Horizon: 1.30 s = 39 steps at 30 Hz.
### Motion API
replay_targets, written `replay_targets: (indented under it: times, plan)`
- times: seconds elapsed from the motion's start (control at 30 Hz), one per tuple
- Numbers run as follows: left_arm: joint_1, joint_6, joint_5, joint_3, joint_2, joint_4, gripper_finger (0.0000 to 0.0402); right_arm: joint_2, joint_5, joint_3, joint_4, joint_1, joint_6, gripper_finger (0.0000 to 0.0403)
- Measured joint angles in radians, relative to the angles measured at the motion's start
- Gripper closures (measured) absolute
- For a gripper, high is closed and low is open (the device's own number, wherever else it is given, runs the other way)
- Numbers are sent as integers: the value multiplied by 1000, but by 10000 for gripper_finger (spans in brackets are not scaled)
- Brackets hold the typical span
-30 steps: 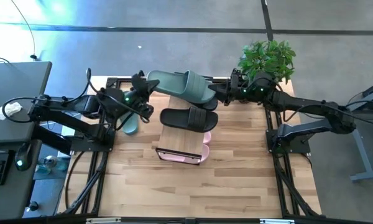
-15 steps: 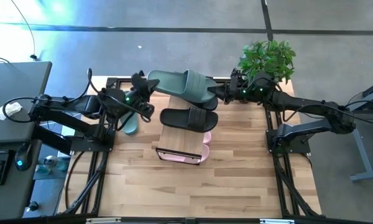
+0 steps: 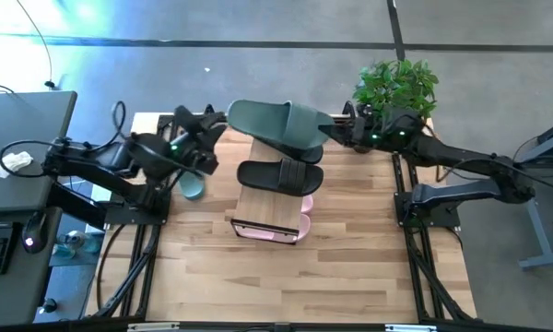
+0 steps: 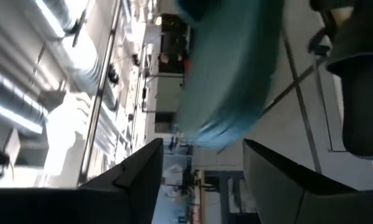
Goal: Pick and place slides into the shelf
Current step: Put the right green slide under the shelf
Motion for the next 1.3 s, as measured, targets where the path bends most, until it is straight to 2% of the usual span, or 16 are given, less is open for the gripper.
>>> replay_targets:
  times: [0.1, 0.23, 0.4, 0.5, 0.77, 0.87, 1.0, 1.2, 1.3]
  plan:
    - [-45, -18, -86, 13, -25, -1, 182, -67, -8, 0, -89, 0, -25, 394]
    - [-82, -19, -169, 14, -57, -5, 173, -165, -120, 0, -273, 6, -25, 396]
    - [-101, -46, -175, 15, -79, -5, 182, -297, -273, 0, -541, 60, -22, 396]
    - [-100, -60, -169, 15, -83, -5, 189, -371, -320, 0, -688, 117, 30, 396]
    - [-99, -63, -150, 15, -82, -6, 205, -508, -339, 0, -1057, 294, 179, 396]
    - [-99, -66, -147, 15, -82, -6, 208, -526, -275, 0, -1192, 324, 208, 396]
    - [-99, -74, -147, 15, -82, -6, 208, -525, -130, 0, -1300, 333, 223, 397]
    - [-99, -100, -147, 14, -82, -6, 211, -518, 213, -3, -1406, 332, 319, 397]
    - [-99, -100, -147, 14, -82, -6, 213, -518, 328, -5, -1430, 332, 362, 397]
